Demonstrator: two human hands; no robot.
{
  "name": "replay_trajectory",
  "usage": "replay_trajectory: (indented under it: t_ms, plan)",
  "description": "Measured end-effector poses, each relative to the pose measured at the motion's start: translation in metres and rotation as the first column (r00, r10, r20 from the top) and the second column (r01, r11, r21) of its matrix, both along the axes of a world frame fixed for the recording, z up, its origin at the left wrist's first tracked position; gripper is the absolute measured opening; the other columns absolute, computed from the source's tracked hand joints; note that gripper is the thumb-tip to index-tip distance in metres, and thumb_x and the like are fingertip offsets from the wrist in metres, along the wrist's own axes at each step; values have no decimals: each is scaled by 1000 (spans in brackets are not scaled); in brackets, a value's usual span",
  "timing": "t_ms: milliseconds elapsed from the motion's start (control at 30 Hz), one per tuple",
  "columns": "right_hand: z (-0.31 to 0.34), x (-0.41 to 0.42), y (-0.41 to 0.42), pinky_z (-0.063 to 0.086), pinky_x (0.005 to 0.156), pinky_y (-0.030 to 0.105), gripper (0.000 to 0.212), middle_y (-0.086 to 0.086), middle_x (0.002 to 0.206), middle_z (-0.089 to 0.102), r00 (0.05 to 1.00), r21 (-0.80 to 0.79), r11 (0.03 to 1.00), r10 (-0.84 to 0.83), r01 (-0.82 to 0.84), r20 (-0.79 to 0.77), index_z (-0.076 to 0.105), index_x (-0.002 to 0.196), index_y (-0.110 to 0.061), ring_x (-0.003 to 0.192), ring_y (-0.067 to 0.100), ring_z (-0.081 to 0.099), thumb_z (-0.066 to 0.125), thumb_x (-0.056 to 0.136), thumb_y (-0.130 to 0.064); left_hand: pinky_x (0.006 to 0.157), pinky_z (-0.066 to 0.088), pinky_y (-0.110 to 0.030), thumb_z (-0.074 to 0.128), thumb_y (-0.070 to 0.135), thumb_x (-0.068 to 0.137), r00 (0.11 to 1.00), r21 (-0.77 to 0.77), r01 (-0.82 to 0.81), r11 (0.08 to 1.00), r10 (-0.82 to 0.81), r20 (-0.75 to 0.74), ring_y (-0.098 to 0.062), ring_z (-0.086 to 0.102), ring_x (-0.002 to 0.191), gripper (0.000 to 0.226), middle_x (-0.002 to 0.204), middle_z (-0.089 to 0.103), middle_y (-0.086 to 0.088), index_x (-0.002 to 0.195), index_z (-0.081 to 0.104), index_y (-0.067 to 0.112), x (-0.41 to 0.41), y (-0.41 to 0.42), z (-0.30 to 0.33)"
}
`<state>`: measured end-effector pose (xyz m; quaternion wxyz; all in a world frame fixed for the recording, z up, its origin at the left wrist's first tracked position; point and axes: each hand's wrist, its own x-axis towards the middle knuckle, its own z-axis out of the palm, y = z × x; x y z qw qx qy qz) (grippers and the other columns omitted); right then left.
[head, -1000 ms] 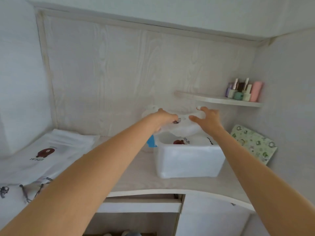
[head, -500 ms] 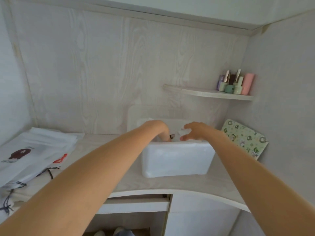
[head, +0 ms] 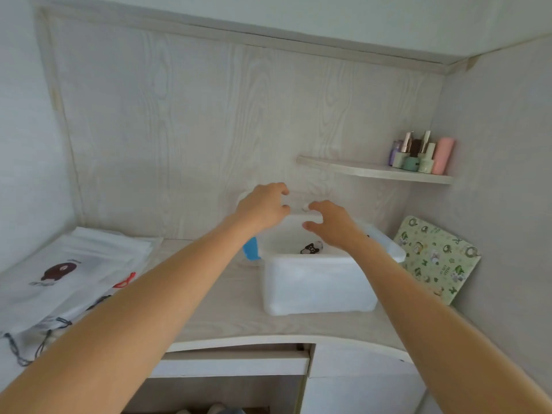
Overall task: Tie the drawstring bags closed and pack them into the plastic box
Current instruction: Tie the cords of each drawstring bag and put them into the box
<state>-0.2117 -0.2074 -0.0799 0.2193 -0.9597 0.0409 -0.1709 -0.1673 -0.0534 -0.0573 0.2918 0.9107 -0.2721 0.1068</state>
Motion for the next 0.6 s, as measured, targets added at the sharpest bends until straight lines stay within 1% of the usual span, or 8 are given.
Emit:
replay_trajectory:
  t_ms: [67, 167, 233, 300, 367, 433, 500, 600]
  plan:
    - [1, 4, 26, 39, 100, 36, 38, 5, 137, 46, 992, 11, 1000, 25, -27, 124, 51, 129, -15, 122, 23, 46, 56, 92, -22, 88, 47, -33, 52, 23, 90, 996, -134, -57, 989, 66, 66, -22, 57, 106, 34, 115, 61, -1, 124, 53, 22, -4, 26, 2]
    - [-1, 9, 73, 40, 98, 32, 32, 4, 131, 50, 950, 32, 996, 65, -78, 304, 54, 125, -13, 121, 21, 46, 52, 92, -17, 79, 45, -29, 52, 22, 89, 965, -311, -173, 935, 224, 134, -19, 59, 96, 25, 103, 65, 3, 113, 59, 21, -3, 72, -2]
    - [-7, 12, 109, 41, 93, 30, 31, 3, 128, 51, 919, 39, 992, 96, -119, 382, 55, 124, -12, 119, 19, 45, 50, 93, -15, 76, 43, -28, 52, 22, 87, 934, -395, -248, 885, 327, 146, -20, 60, 93, 21, 98, 66, 4, 107, 62, 21, -1, 106, -9]
    - [-16, 17, 148, 41, 92, 30, 31, 3, 126, 52, 894, 46, 982, 145, -181, 425, 57, 121, -12, 118, 19, 46, 50, 91, -12, 74, 41, -27, 52, 22, 87, 906, -448, -311, 838, 405, 127, -19, 59, 91, 19, 92, 63, 5, 103, 63, 21, 2, 143, -18]
    - [-28, 26, 186, 38, 93, 27, 32, 5, 126, 52, 888, 35, 972, 196, -231, 416, 58, 121, -11, 120, 20, 45, 50, 90, -11, 73, 42, -28, 51, 21, 88, 886, -461, -365, 809, 454, 95, -20, 58, 89, 18, 88, 59, 6, 102, 63, 20, 6, 181, -29]
    - [-44, 35, 221, 36, 94, 27, 33, 6, 128, 51, 896, 26, 960, 248, -277, 367, 56, 123, -11, 122, 22, 43, 49, 91, -11, 74, 45, -31, 50, 20, 89, 872, -449, -410, 794, 485, 60, -21, 58, 89, 19, 89, 60, 4, 102, 63, 18, 11, 218, -42]
    - [-58, 44, 253, 35, 96, 28, 35, 6, 131, 48, 903, 37, 945, 300, -326, 307, 53, 126, -11, 124, 22, 41, 49, 92, -12, 78, 48, -33, 49, 19, 89, 861, -427, -449, 785, 507, 28, -24, 60, 92, 20, 94, 64, -1, 103, 63, 17, 18, 252, -54]
    - [-79, 57, 298, 33, 98, 31, 41, 8, 135, 45, 914, 43, 925, 366, -378, 176, 45, 133, -11, 126, 25, 38, 49, 93, -18, 81, 42, -28, 47, 17, 91, 855, -329, -491, 806, 518, -8, -24, 59, 94, 24, 105, 65, -7, 110, 62, 14, 30, 295, -77]
